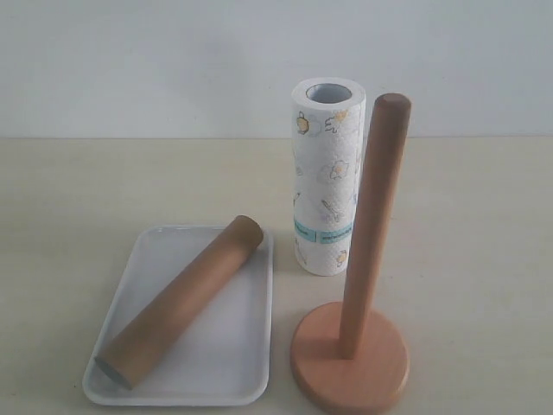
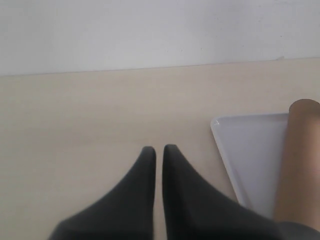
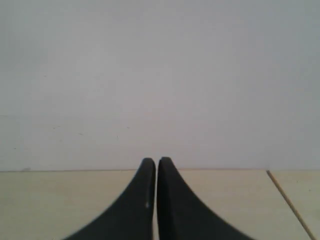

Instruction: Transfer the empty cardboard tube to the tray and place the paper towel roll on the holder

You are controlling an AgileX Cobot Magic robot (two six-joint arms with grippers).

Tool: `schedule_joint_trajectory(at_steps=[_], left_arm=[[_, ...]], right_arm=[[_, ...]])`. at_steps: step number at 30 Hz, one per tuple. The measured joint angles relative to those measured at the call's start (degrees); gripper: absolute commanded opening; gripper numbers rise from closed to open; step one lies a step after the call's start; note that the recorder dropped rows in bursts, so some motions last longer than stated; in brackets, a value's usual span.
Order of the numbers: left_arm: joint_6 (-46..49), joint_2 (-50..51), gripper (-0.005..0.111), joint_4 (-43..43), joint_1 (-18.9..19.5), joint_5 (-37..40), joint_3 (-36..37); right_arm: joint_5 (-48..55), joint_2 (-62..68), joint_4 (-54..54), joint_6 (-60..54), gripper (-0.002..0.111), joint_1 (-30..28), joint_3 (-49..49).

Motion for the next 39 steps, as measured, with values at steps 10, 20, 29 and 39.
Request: schedule_joint_trajectory(at_steps=[10,20,29,39], left_arm=[[0.0,0.0,0.005,0.0,0.0,0.0,0.0],[0.0,0.0,0.005,0.0,0.0,0.0,0.0],[0.0,0.0,0.005,0.0,0.0,0.0,0.0],[0.0,0.0,0.005,0.0,0.0,0.0,0.0]], right_arm=[[-2.2,12.6,0.0,0.6,0.000,0.0,-0.5],[5.0,29.9,-7.9,-4.6,0.000,2.3,-0.5],[6.3,31.7,-11.0,-4.6,0.000,5.0,-0.5],[-17.0,26.6,-43.6,53.6,0.000,3.8,-4.6]])
